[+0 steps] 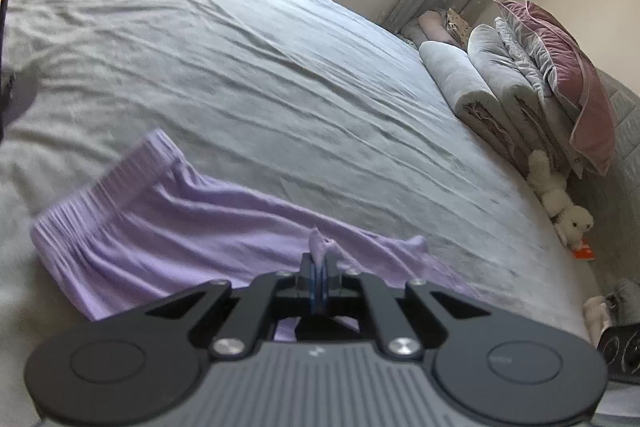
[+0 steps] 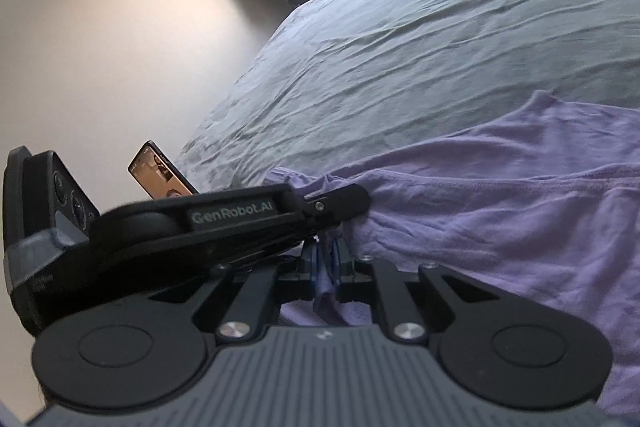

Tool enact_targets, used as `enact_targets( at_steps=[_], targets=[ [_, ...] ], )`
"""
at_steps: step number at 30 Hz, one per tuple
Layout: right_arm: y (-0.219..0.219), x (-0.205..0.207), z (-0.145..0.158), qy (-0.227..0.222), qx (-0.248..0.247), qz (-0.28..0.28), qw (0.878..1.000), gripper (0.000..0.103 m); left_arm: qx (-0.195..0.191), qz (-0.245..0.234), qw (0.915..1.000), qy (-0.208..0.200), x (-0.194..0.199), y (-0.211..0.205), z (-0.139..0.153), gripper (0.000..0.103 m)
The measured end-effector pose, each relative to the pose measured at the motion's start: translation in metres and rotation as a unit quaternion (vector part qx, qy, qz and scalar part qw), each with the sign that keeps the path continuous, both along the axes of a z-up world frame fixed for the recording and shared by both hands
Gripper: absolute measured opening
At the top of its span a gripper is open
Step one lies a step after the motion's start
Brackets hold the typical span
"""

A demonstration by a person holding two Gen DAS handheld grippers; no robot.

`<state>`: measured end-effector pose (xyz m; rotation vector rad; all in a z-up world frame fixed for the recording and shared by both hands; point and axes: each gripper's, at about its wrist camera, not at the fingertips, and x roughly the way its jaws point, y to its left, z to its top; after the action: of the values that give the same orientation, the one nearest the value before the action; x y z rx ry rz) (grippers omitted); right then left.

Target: Fold clothes

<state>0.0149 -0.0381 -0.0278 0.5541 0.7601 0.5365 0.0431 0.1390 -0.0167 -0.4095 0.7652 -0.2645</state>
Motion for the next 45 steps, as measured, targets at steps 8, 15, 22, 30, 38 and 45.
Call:
enact_targets(
  at_steps=[8,15,22,30,38,45],
  targets=[
    [0.030,0.019,-0.008,0.003,0.023,0.009,1.000,0.012,0.037,0.028,0.9987,-0.023,0.003,0.023,0.007,0.003],
    [0.053,0.027,-0.015,0.008,0.048,0.025,0.998,0.012,0.045,0.059,0.9970,-0.022,0.005,0.046,0.006,0.003],
    [0.067,0.031,-0.023,0.024,0.071,0.031,0.997,0.012,0.065,0.079,0.9945,-0.022,0.004,0.058,0.003,0.003],
    [0.073,0.033,-0.030,0.049,0.071,0.048,0.995,0.018,0.109,0.082,0.9903,-0.027,0.006,0.059,0.000,0.004],
    [0.026,0.011,-0.006,0.036,0.057,0.073,0.995,0.037,0.111,0.108,0.9855,-0.069,-0.013,0.068,0.021,0.005],
    [-0.071,-0.008,0.019,-0.013,-0.048,0.015,0.999,0.040,0.099,-0.044,0.9892,-0.099,-0.031,0.028,0.020,0.007]
  ],
)
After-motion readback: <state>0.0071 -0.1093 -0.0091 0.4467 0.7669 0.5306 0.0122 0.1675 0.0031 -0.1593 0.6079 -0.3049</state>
